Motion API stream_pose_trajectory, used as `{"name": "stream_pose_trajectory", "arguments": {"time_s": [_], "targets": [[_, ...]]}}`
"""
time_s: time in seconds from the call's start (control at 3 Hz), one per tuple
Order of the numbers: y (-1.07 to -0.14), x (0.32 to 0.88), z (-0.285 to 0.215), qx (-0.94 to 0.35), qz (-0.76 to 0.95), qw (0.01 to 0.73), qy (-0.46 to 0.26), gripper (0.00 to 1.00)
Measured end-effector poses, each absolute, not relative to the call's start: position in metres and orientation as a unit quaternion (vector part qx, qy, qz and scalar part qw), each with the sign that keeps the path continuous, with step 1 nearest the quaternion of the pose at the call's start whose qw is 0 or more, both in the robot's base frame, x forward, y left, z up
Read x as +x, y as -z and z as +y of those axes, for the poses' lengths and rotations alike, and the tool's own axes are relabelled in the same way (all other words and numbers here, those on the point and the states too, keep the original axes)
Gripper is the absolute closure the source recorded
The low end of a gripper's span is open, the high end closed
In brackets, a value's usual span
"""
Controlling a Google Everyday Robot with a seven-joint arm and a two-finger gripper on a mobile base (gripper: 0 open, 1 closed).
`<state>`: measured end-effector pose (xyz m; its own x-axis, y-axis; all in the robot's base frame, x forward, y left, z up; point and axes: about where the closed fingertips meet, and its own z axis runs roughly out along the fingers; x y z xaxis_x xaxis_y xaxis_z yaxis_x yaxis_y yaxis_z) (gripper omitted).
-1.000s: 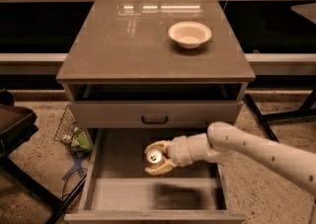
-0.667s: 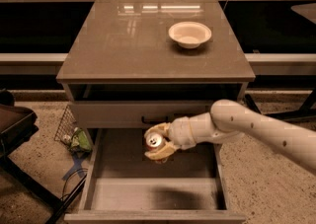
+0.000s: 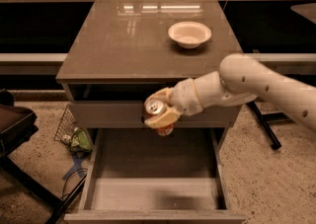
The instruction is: Pick coke can from middle drawer and place on counter
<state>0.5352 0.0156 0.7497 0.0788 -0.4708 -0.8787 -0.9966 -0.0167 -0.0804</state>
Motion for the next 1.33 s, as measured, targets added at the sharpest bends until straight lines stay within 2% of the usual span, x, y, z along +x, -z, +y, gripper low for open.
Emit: {"name": "stream_pose_trajectory", "arguments": {"time_s": [1.0, 1.33], "targets": [[-0.896, 0.603, 0.020, -0.565, 0.590, 0.442, -0.371, 1.00], [-0.932, 0.606, -0.005, -0.547, 0.604, 0.454, -0.361, 1.00]]}}
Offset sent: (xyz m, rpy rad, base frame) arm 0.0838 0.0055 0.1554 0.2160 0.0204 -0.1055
